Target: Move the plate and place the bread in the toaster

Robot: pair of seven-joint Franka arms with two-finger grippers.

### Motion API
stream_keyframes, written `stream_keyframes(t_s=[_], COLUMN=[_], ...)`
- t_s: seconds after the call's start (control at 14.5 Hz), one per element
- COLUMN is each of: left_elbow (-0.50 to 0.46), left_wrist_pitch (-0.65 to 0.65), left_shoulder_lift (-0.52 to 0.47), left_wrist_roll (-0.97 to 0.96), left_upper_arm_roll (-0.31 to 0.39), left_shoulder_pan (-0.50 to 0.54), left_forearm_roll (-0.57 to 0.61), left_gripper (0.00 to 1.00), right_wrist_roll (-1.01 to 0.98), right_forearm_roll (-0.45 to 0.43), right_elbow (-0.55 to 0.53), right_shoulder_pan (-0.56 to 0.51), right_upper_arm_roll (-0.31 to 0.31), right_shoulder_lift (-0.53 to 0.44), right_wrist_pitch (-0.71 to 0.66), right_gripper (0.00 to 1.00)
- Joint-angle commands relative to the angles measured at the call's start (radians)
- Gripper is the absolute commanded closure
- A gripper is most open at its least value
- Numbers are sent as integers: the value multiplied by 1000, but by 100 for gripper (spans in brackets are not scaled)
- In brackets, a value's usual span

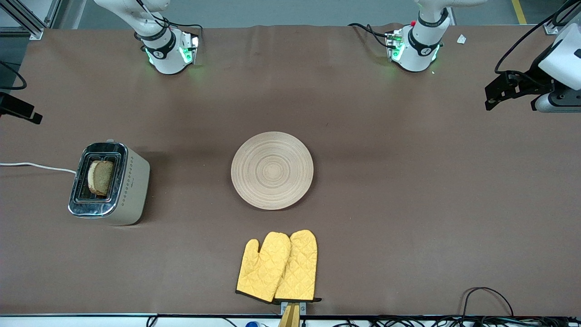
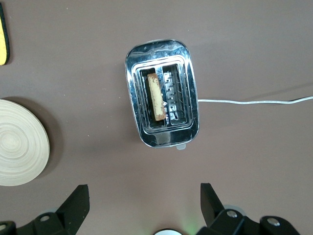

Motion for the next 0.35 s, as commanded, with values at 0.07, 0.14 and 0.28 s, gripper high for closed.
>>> stream_keyframes(t_s=[0.07, 0.14, 0.28], left_elbow=[23, 23, 23], left_wrist_pitch=[-45, -46, -48], left_shoulder_lift=[3, 3, 3], left_wrist_roll=[12, 14, 14], left_upper_arm_roll=[-2, -2, -2], left_shoulder_pan=[-5, -5, -4], left_forearm_roll=[-13, -15, -16], left_gripper=[0, 0, 0], right_wrist_roll=[-8, -6, -5], right_forearm_roll=[8, 9, 9], right_elbow=[-225, -220, -211], right_shoulder_pan=[16, 14, 16], right_upper_arm_roll=[11, 10, 10], right_shoulder_lift=[-131, -127, -127], right_wrist_pitch=[126, 124, 118], right_gripper=[0, 0, 0])
